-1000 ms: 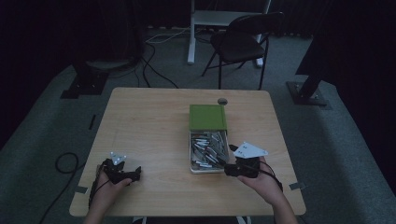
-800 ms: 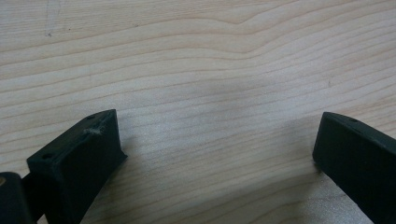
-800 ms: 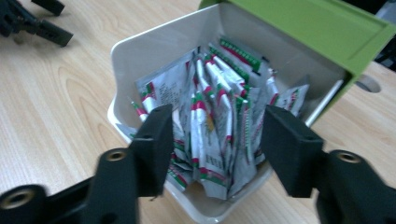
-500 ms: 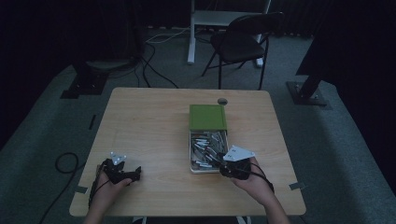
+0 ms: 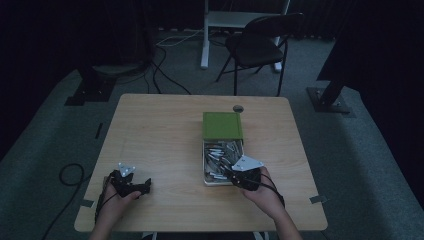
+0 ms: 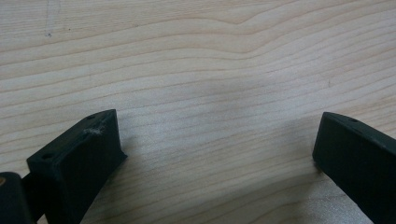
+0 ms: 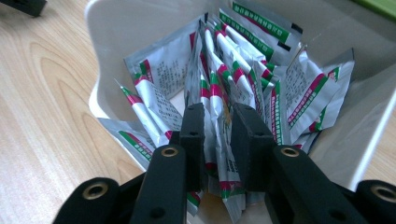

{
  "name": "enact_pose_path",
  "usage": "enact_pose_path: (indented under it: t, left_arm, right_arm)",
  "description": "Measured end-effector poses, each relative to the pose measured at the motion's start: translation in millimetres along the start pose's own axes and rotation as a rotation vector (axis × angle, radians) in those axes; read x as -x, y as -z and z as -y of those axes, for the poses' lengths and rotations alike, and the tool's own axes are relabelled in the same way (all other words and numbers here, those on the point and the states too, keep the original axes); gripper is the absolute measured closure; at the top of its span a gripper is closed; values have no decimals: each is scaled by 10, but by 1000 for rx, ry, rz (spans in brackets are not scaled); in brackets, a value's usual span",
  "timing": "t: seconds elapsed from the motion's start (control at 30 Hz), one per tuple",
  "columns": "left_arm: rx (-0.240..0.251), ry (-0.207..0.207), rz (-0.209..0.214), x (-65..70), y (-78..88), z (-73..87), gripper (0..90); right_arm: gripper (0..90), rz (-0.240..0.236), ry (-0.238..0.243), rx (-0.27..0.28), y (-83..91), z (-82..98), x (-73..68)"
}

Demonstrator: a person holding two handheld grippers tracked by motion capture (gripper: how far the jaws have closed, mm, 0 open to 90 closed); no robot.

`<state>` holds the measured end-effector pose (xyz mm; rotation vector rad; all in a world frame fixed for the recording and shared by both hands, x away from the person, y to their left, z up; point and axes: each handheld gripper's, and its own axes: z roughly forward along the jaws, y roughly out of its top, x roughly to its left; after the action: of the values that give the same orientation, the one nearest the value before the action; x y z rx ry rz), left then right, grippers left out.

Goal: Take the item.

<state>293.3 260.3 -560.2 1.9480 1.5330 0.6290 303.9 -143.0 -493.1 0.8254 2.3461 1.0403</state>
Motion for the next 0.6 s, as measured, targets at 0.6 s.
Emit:
enact_pose_path:
  t: [0.6]
  left_arm:
    - [0,0,0,0,0,0,17]
  right_arm:
    - [889,44,-12,-35,-34,-17,-13]
